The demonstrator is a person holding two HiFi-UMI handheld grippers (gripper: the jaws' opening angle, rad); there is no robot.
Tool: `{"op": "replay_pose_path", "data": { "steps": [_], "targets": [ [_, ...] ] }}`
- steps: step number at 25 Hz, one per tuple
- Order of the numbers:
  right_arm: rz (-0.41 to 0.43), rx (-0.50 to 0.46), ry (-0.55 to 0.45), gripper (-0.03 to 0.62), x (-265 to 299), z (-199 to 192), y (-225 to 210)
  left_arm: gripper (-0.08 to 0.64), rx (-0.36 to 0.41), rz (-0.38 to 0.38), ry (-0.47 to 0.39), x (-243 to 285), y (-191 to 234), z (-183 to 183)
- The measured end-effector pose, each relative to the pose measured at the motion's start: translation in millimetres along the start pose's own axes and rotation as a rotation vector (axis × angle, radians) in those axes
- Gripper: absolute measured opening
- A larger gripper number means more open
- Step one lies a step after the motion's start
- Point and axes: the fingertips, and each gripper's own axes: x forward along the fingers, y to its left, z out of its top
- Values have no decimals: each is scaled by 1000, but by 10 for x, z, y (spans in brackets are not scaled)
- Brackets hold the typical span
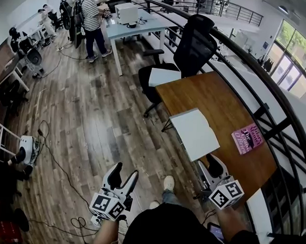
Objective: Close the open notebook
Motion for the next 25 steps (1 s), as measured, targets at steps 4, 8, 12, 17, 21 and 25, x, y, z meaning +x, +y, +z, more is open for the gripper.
{"op": "replay_pose_path", "data": {
  "steps": [4, 8, 12, 17, 21, 25],
  "targets": [
    [-2, 7, -8, 203, 204, 108, -145, 298, -1, -5, 8, 257, 45, 47],
    [15, -15, -17, 202, 443, 247, -281, 299, 8, -12, 8, 563, 106, 119],
    [16, -9, -13, 201, 653, 320, -505, 298, 14, -10, 15, 866, 159, 215],
    [16, 7, -18, 199, 923, 387, -841, 299, 12, 6, 33, 1216, 244, 240],
    [38, 16, -15, 195, 1104, 459, -1045, 299, 25, 24, 49, 1495, 232, 283],
    [48, 33, -4, 193, 1251, 487, -1261, 298, 14, 22, 71, 1853, 205, 220]
  ]
}}
